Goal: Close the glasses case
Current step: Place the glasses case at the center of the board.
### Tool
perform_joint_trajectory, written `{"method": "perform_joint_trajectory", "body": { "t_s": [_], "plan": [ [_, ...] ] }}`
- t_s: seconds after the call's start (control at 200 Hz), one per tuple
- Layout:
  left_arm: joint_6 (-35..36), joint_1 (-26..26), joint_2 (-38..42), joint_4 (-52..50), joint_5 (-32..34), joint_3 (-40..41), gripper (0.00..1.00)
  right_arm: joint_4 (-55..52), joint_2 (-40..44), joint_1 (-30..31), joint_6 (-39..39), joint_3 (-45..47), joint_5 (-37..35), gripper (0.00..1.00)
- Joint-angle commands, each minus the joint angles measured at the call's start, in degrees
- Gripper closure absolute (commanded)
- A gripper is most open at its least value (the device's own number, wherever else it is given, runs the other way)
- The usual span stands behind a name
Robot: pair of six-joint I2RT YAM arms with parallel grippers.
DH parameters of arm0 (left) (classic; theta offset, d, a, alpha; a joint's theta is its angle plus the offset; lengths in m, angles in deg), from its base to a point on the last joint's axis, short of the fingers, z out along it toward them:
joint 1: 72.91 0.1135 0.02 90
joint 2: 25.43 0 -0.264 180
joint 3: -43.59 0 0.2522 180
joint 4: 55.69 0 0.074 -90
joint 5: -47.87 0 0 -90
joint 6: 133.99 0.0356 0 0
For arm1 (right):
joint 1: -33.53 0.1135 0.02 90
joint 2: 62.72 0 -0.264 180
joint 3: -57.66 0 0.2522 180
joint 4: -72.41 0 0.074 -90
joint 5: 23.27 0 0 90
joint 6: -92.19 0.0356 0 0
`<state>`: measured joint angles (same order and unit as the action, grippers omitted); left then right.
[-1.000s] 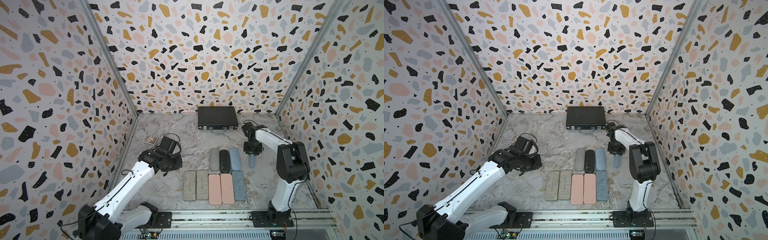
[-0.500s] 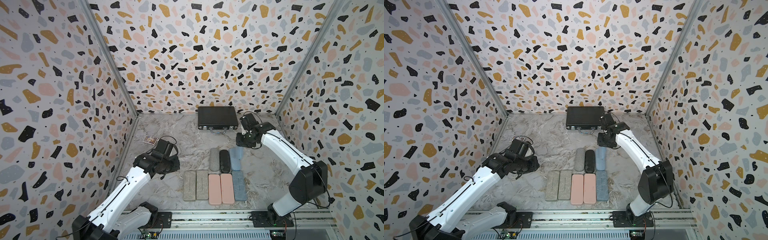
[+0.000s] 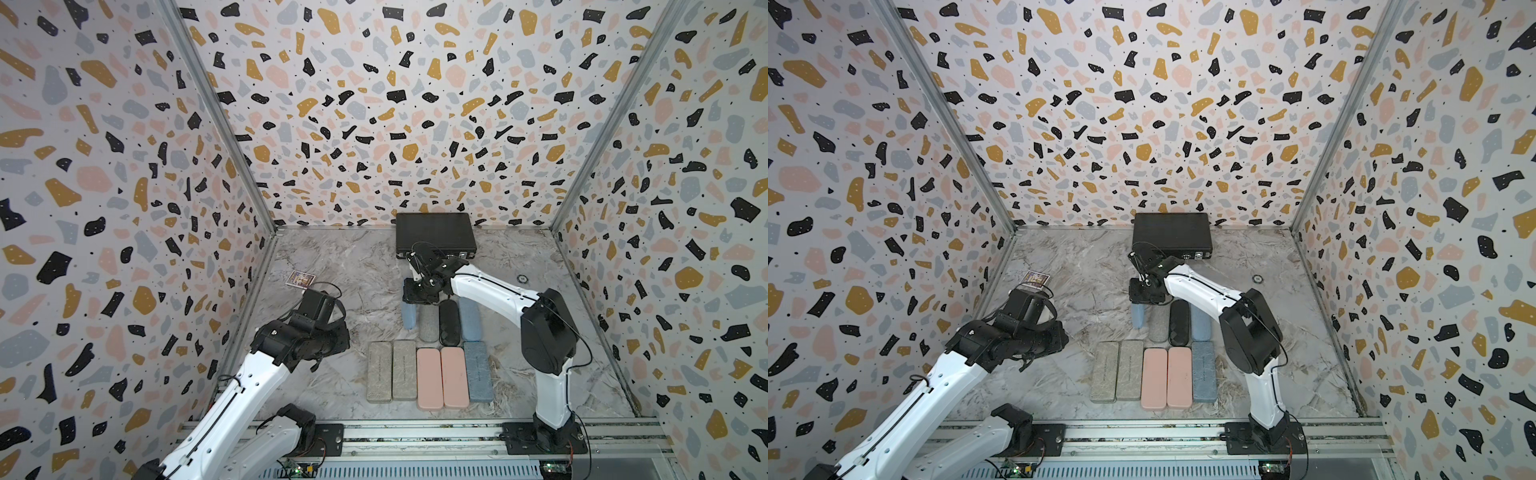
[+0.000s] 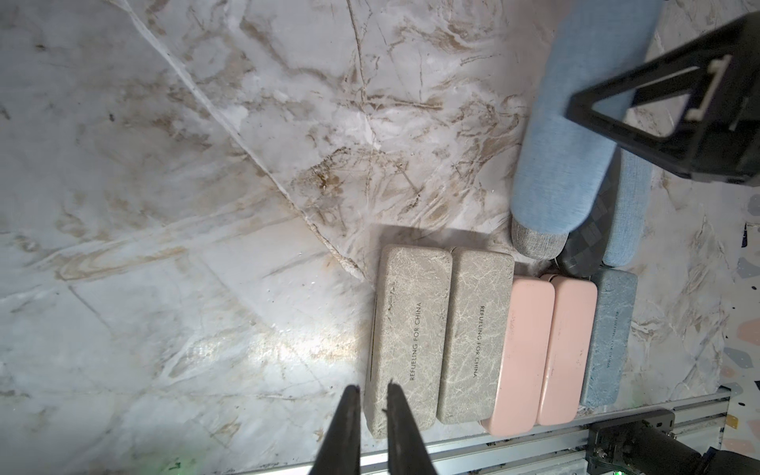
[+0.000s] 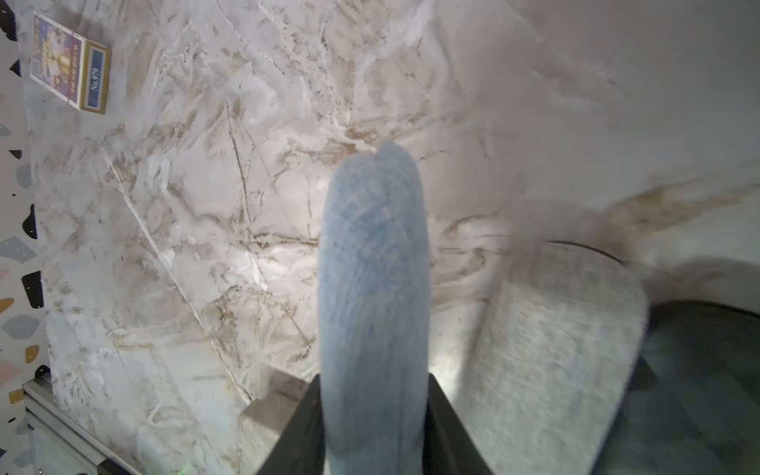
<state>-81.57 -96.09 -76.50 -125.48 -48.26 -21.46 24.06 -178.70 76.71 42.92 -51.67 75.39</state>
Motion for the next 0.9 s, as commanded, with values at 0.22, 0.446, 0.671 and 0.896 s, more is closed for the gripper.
{"method": "perform_joint_trajectory", "body": {
  "t_s": [0.22, 0.446, 0.671, 0.896],
  "plan": [
    [0.04, 0.50, 0.65, -1.62, -0.37, 2.06, 0.84, 3.91, -6.58, 1.82, 3.09, -7.26, 4.29, 0.75],
    [0.32, 0.59, -0.22, -1.00, -0.93, 2.31, 0.84, 1.07, -6.92, 1.91, 1.43, -8.10, 3.15, 0.63],
    [0.10, 0.59, -0.34, -0.66, -1.60, 2.35, 0.84, -3.42, -7.02, 1.91, -0.73, -9.39, 0.74, 0.48],
    [0.29, 0.59, -0.48, -0.66, -1.61, 1.82, 0.83, -6.49, -4.08, 1.82, -1.83, -8.51, -3.73, 0.38]
  ]
}}
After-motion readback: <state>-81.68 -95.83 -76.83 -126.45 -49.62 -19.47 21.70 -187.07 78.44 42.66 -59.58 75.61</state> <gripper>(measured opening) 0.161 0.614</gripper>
